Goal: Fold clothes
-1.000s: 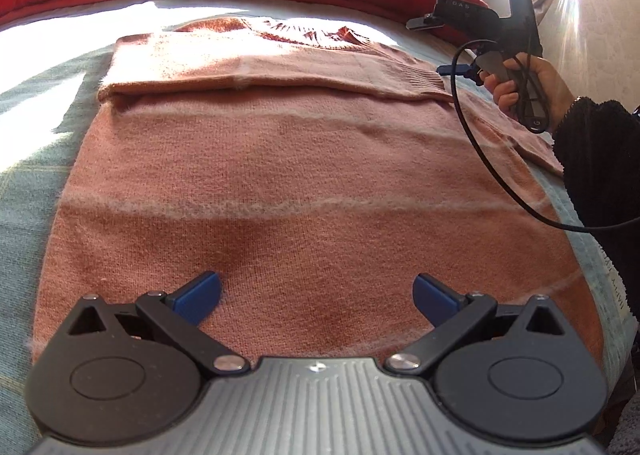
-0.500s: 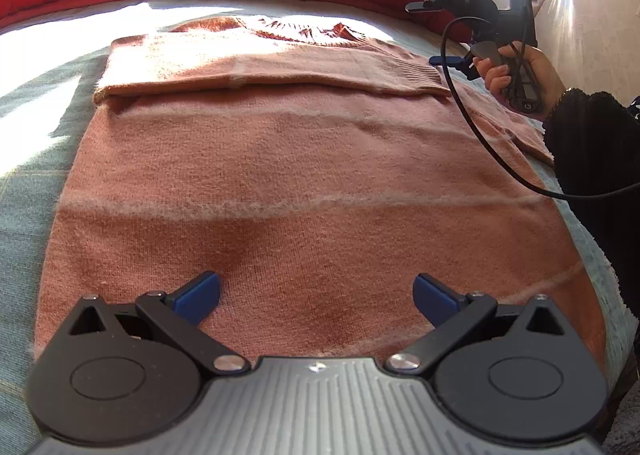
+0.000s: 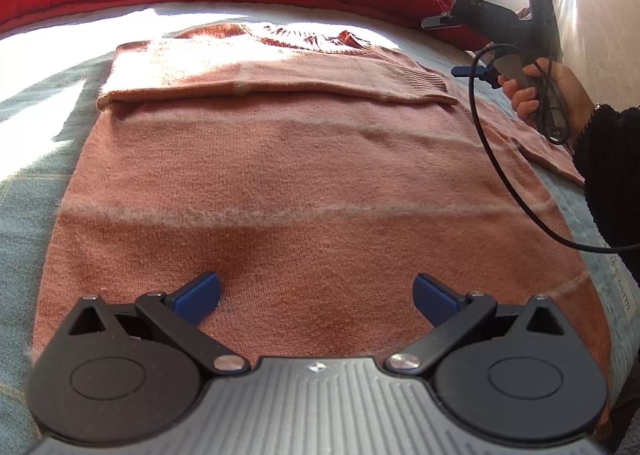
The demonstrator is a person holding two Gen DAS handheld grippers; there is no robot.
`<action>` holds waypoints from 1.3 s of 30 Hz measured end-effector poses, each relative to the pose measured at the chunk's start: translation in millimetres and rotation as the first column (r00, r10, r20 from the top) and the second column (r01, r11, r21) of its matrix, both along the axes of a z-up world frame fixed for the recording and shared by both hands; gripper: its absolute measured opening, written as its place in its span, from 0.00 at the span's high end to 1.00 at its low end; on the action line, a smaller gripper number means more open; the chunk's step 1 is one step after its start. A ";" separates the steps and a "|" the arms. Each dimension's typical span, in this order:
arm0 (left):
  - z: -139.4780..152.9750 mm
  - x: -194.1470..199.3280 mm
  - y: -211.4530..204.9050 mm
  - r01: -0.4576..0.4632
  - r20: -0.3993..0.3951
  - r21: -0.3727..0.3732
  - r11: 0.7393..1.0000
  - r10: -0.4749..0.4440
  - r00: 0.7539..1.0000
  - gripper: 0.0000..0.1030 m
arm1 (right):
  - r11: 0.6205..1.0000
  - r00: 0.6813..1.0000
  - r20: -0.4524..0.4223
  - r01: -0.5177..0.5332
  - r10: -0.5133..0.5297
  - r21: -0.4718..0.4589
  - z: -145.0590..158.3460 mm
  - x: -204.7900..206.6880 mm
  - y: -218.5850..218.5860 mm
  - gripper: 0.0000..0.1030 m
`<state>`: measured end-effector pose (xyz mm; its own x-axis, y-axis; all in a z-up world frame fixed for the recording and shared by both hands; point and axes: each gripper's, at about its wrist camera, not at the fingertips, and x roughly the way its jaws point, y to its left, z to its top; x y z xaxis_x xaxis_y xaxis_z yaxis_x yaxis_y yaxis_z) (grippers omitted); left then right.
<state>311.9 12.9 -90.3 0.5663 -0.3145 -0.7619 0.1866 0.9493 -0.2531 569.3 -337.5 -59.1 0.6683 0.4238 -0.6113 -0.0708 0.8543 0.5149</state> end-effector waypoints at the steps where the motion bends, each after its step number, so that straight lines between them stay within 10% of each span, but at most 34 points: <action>1: 0.2 0.2 0.5 -0.001 0.001 -0.003 1.000 0.001 1.000 0.01 | 1.000 1.000 0.010 -0.006 0.006 -0.001 5.0 -10.6 -6.3 0.00; 13: 0.6 4.9 -7.4 -0.029 0.013 0.031 0.999 0.028 1.000 0.01 | 0.963 0.954 -0.139 0.269 -0.264 0.012 -25.0 -93.2 -150.0 0.00; 22: 3.4 6.7 -8.1 -0.074 -0.004 0.018 0.997 0.075 0.997 0.01 | 0.818 0.870 -0.053 0.480 -0.490 0.317 -23.4 -196.1 -231.5 0.00; 29: 3.7 8.6 -4.6 -0.119 -0.010 -0.016 0.993 0.119 0.993 0.01 | 0.672 0.757 -0.058 0.610 -0.651 0.420 -64.4 -262.6 -244.9 0.24; 39: 4.2 10.5 -6.6 -0.156 -0.016 -0.014 0.988 0.156 0.988 0.01 | 0.584 0.691 -0.103 0.673 -0.716 0.455 -93.5 -237.7 -278.6 0.49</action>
<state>322.4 6.3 -86.1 0.5977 -0.2350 -0.7665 0.0329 0.9625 -0.2694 331.5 -616.1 -152.6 0.9090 0.0033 -0.4168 0.3890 0.3523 0.8512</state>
